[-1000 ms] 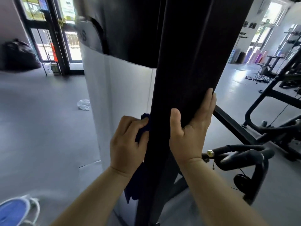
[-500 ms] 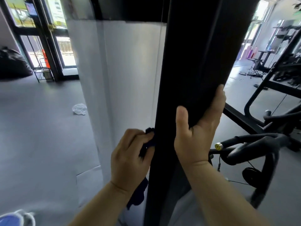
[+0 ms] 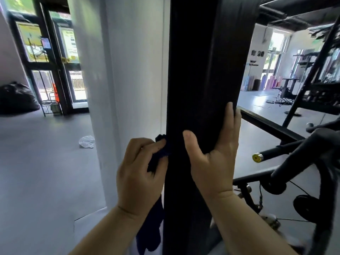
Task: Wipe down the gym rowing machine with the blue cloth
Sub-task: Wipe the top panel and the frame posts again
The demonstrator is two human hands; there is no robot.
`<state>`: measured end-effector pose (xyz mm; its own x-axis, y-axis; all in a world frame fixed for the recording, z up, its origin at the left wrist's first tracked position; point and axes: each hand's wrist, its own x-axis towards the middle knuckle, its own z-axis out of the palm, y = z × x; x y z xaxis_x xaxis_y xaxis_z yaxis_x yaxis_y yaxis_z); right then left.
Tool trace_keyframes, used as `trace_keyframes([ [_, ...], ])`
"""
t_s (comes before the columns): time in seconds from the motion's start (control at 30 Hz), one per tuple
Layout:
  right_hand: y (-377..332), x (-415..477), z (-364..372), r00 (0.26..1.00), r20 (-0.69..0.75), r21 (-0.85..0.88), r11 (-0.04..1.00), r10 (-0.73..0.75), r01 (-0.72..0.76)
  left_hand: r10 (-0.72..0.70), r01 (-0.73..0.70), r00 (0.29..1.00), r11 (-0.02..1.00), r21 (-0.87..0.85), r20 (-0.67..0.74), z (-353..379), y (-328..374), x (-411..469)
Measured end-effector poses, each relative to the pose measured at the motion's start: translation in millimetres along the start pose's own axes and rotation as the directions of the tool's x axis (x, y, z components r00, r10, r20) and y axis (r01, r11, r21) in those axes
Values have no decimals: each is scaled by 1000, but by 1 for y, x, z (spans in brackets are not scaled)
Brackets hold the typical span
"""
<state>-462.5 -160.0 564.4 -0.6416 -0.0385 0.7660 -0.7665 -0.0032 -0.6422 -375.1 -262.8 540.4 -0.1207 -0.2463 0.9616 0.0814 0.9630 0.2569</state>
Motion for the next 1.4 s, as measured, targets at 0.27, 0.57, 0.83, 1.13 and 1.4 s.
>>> trace_keyframes([
  [0.27, 44, -50, 8, 1000, -11, 73, 997, -5, 6, 38, -39, 989, 999, -9, -141, 14, -7, -33],
  [0.57, 90, -112, 16, 989, -61, -60, 990, -134, 131, 24, -23, 997, 1000, 16, -80, 11, -27, -114],
  [0.83, 96, -117, 17, 981, -74, -62, 982, -180, 176, 12, -13, 1000, 999, 36, 22, 13, -50, -193],
  [1.13, 133, -167, 12, 890, 134, -292, 840, -437, 457, -92, 93, 996, 995, 25, -20, 16, -44, -205],
  [1.4, 156, -186, 10, 675, 357, -408, 543, -645, 734, -123, 114, 980, 991, 67, 157, 10, -75, -328],
])
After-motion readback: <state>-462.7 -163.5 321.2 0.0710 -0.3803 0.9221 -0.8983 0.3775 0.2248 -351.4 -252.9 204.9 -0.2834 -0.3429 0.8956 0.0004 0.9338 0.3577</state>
